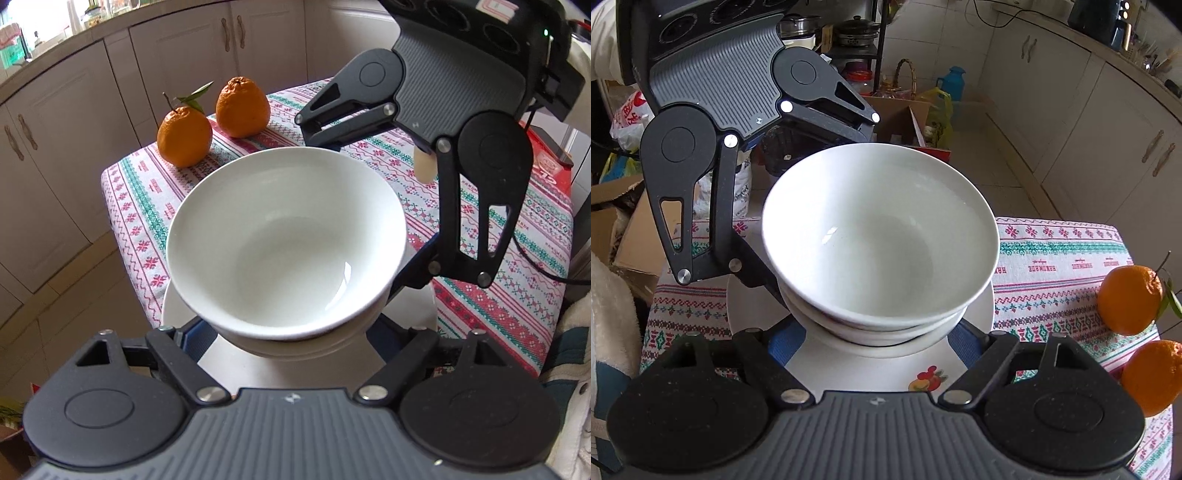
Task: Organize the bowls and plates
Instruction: 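Open both grippers and pull them away from the stacked bowls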
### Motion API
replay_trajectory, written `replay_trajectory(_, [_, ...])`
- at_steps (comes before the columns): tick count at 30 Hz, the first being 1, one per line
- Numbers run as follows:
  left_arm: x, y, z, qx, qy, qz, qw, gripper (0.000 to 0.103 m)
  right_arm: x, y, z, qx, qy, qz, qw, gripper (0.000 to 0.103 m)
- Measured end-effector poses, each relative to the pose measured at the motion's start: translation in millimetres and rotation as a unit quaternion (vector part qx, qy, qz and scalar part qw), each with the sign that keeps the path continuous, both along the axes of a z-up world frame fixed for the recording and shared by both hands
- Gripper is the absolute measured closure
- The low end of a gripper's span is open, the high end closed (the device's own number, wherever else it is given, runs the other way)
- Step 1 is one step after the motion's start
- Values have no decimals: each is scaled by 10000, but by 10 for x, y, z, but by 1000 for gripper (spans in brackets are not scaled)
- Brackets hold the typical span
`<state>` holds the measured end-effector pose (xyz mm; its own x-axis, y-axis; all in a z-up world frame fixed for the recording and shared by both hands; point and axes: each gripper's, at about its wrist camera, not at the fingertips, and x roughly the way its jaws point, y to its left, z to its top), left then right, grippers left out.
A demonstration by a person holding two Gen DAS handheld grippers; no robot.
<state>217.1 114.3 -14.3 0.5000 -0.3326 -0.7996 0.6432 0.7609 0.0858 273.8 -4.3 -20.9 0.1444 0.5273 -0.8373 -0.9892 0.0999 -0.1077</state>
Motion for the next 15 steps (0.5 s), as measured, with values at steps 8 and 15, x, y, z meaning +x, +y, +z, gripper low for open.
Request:
replay_trajectory(8, [-331, 36, 10, 24, -553, 444, 9975, 10, -227, -249, 137, 221, -255, -441, 9985, 2])
replay_trajectory(15, [-960, 45, 304, -445, -1771, 1530, 9712, 0, -598, -639, 353, 602, -941, -2121, 9708, 0])
